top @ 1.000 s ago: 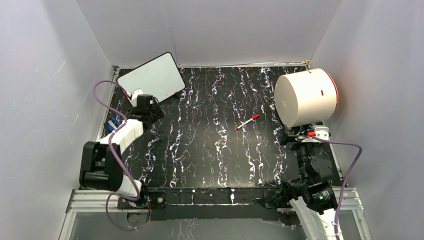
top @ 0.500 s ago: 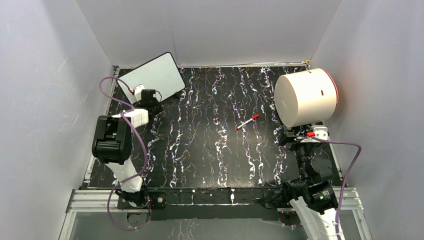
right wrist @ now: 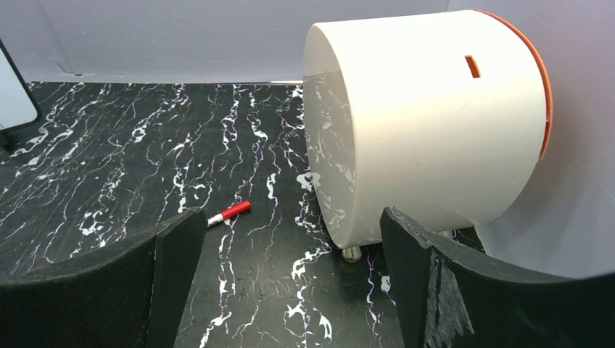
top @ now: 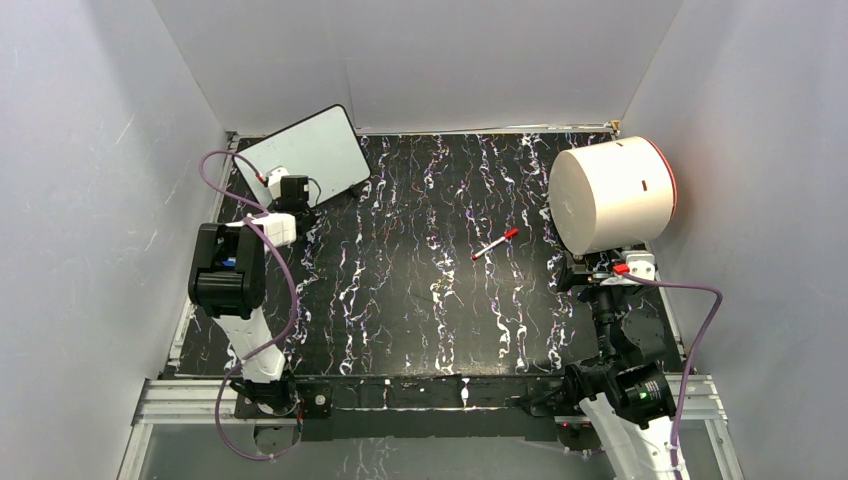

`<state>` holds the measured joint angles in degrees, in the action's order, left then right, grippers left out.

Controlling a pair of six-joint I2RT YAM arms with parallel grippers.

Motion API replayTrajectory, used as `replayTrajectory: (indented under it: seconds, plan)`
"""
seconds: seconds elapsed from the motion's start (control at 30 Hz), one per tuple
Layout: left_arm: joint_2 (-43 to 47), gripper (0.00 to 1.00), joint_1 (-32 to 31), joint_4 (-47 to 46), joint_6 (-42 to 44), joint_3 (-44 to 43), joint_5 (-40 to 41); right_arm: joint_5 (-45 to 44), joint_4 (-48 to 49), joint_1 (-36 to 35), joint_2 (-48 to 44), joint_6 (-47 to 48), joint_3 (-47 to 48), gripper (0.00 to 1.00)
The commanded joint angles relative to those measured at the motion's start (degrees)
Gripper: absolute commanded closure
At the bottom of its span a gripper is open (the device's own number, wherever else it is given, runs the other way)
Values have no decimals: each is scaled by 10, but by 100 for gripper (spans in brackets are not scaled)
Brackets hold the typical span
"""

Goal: Write a sentence on the whiteboard
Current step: Move the whiteboard to the center of the board.

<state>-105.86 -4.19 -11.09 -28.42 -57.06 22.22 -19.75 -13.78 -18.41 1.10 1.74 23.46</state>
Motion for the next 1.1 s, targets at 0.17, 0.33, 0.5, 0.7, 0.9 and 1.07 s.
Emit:
replayTrajectory:
  seconds: [0.17, 0.33, 0.5, 0.7, 0.9, 1.07]
  plan:
    - [19, 100, -24, -7, 5, 32, -44, 6, 24, -13, -8, 5, 16, 1]
    - [55, 100, -66, 0, -14, 77, -40, 11, 30, -13, -8, 6, 13, 1]
    - [95, 100, -110, 8, -34, 118, -24, 13, 31, -14, -8, 10, 10, 1]
    - [123, 100, -160, 4, -82, 171, -20, 11, 22, -14, -8, 17, 10, 1]
    - [162, 100, -218, 12, -111, 203, -13, 40, 37, -14, -5, 21, 10, 1]
    - [188, 100, -259, 36, -128, 214, 10, 78, 12, -13, 85, -20, 66, 1]
